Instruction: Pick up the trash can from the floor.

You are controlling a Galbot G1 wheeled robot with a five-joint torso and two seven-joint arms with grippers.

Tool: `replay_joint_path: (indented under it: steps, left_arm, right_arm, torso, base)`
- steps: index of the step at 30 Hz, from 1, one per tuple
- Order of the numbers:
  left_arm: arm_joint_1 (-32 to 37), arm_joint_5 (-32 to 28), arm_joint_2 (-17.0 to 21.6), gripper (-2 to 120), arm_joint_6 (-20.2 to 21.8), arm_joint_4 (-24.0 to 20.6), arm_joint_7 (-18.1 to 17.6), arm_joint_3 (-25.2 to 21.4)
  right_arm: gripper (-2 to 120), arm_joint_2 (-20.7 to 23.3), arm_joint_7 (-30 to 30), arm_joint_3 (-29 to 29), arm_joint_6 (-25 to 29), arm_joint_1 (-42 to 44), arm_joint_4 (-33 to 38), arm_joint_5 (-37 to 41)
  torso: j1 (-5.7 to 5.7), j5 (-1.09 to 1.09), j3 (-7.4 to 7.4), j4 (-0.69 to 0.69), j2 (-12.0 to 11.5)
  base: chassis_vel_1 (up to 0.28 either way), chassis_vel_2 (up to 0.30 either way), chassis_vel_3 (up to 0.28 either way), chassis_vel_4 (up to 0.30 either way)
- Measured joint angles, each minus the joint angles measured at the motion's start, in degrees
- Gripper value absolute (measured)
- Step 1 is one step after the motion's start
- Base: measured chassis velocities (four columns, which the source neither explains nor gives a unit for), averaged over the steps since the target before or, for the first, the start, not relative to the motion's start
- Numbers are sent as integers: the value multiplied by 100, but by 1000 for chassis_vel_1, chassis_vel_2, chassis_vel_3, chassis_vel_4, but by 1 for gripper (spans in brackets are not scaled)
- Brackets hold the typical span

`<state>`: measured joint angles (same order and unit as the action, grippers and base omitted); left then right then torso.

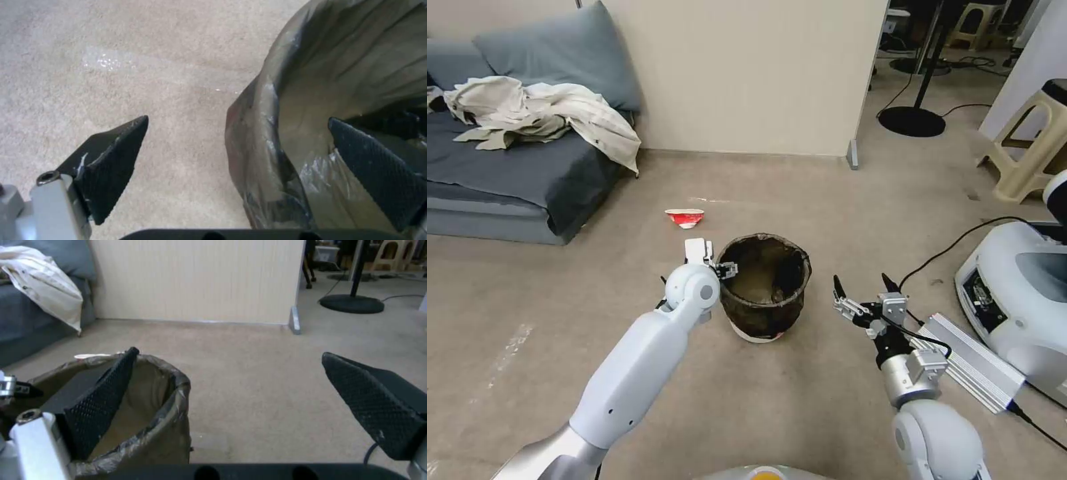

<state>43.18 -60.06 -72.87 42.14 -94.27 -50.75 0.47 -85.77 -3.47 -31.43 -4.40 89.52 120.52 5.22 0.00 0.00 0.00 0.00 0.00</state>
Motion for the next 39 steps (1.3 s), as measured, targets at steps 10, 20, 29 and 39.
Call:
replay_joint_path:
  steps: [10, 20, 29, 39]
  left_arm:
    - [-30, -21, -59, 97, 0, 147, -1, 131]
    - [-22, -110, -61, 66, 0, 185, -9, 216]
    - [-17, -163, -61, 34, -1, 239, -14, 255]
    - [-128, -241, -115, 5, -5, 339, -34, 370]
  right_arm:
    - [100, -12, 9, 3, 15, -39, -51, 8]
    - [100, -30, 14, 9, 24, -91, -93, 25]
    - [100, -46, 14, 22, 26, -136, -141, 35]
    - [100, -30, 15, 17, 48, -220, -218, 129]
  torso:
    - [0, 0, 0, 0, 0]
    - [0, 0, 0, 0, 0]
    - [0, 0, 0, 0, 0]
    - [0, 0, 0, 0, 0]
  base:
    - [0, 0, 0, 0]
    - [0, 0, 0, 0]
    - [0, 0, 0, 0]
    - [0, 0, 0, 0]
